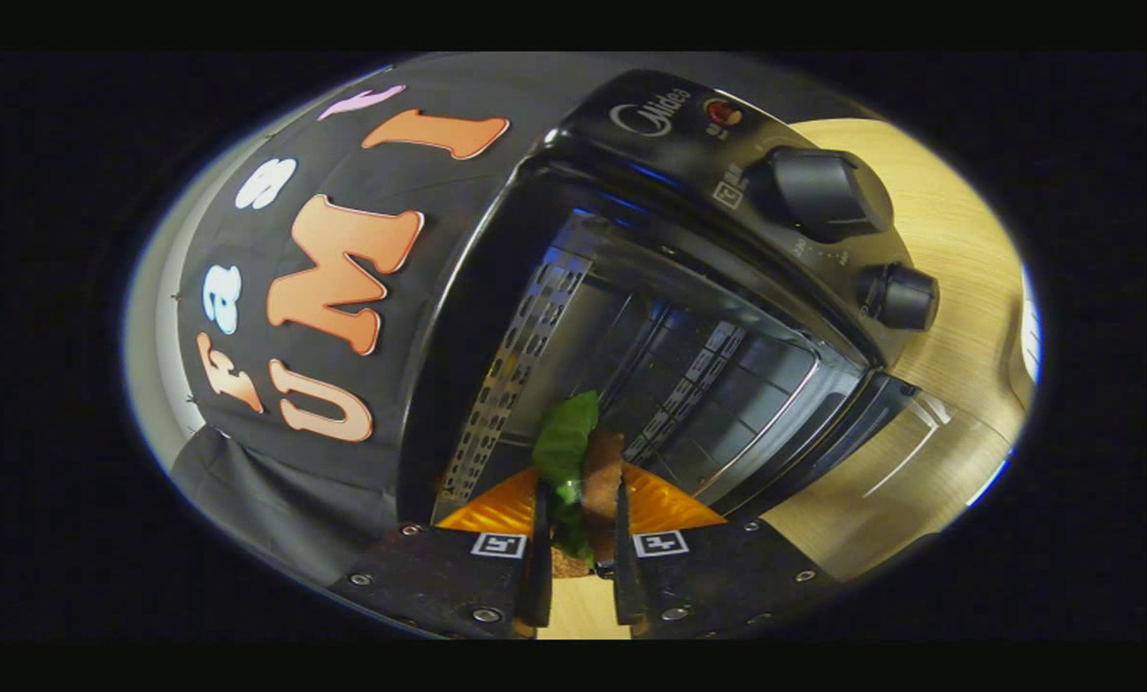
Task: Open the toaster oven, put the food inside, and close the toaster oven door.
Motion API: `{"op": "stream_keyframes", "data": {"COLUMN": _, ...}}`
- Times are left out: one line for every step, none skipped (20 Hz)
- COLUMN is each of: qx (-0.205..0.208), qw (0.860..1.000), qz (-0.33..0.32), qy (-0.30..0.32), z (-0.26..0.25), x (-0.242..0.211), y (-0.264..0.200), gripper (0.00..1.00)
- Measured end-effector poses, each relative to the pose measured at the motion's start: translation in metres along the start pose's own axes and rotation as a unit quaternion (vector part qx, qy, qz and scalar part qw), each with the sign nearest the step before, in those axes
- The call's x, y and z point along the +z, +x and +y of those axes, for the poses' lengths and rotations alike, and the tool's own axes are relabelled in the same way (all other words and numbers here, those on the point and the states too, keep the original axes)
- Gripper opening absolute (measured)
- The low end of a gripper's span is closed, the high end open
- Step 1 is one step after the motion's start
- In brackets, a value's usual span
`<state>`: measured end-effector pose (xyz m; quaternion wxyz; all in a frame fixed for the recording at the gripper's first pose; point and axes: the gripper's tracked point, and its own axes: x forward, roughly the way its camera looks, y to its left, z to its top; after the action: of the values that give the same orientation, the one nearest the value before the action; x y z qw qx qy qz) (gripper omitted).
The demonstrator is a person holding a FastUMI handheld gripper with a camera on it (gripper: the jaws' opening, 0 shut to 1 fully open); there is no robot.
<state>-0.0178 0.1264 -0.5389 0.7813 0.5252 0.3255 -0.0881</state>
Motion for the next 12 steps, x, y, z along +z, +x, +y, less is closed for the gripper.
{"op": "stream_keyframes", "data": {"qx": -0.002, "qw": 1.000, "qz": -0.004, "qy": -0.004, "z": 0.002, "x": -0.002, "y": 0.000, "gripper": 0.28}}
{"op": "stream_keyframes", "data": {"qx": -0.004, "qw": 1.000, "qz": -0.018, "qy": -0.008, "z": 0.004, "x": -0.002, "y": 0.002, "gripper": 0.29}}
{"op": "stream_keyframes", "data": {"qx": -0.008, "qw": 1.000, "qz": -0.025, "qy": -0.014, "z": 0.004, "x": -0.001, "y": 0.002, "gripper": 0.31}}
{"op": "stream_keyframes", "data": {"qx": -0.012, "qw": 0.999, "qz": -0.029, "qy": -0.013, "z": 0.003, "x": -0.001, "y": 0.006, "gripper": 0.32}}
{"op": "stream_keyframes", "data": {"qx": -0.025, "qw": 0.999, "qz": -0.030, "qy": -0.014, "z": -0.001, "x": -0.002, "y": 0.005, "gripper": 0.34}}
{"op": "stream_keyframes", "data": {"qx": -0.035, "qw": 0.999, "qz": -0.028, "qy": -0.015, "z": -0.005, "x": -0.003, "y": 0.011, "gripper": 0.36}}
{"op": "stream_keyframes", "data": {"qx": -0.048, "qw": 0.998, "qz": -0.026, "qy": -0.020, "z": -0.009, "x": -0.003, "y": 0.011, "gripper": 0.37}}
{"op": "stream_keyframes", "data": {"qx": -0.043, "qw": 0.998, "qz": -0.029, "qy": -0.023, "z": -0.007, "x": -0.001, "y": 0.011, "gripper": 0.41}}
{"op": "stream_keyframes", "data": {"qx": -0.050, "qw": 0.998, "qz": -0.027, "qy": -0.033, "z": -0.007, "x": -0.002, "y": 0.009, "gripper": 0.45}}
{"op": "stream_keyframes", "data": {"qx": -0.057, "qw": 0.997, "qz": -0.024, "qy": -0.046, "z": -0.008, "x": -0.003, "y": 0.006, "gripper": 0.50}}
{"op": "stream_keyframes", "data": {"qx": -0.061, "qw": 0.996, "qz": -0.015, "qy": -0.065, "z": -0.006, "x": -0.008, "y": 0.005, "gripper": 0.52}}
{"op": "stream_keyframes", "data": {"qx": -0.067, "qw": 0.994, "qz": -0.009, "qy": -0.086, "z": -0.005, "x": -0.013, "y": 0.002, "gripper": 0.58}}
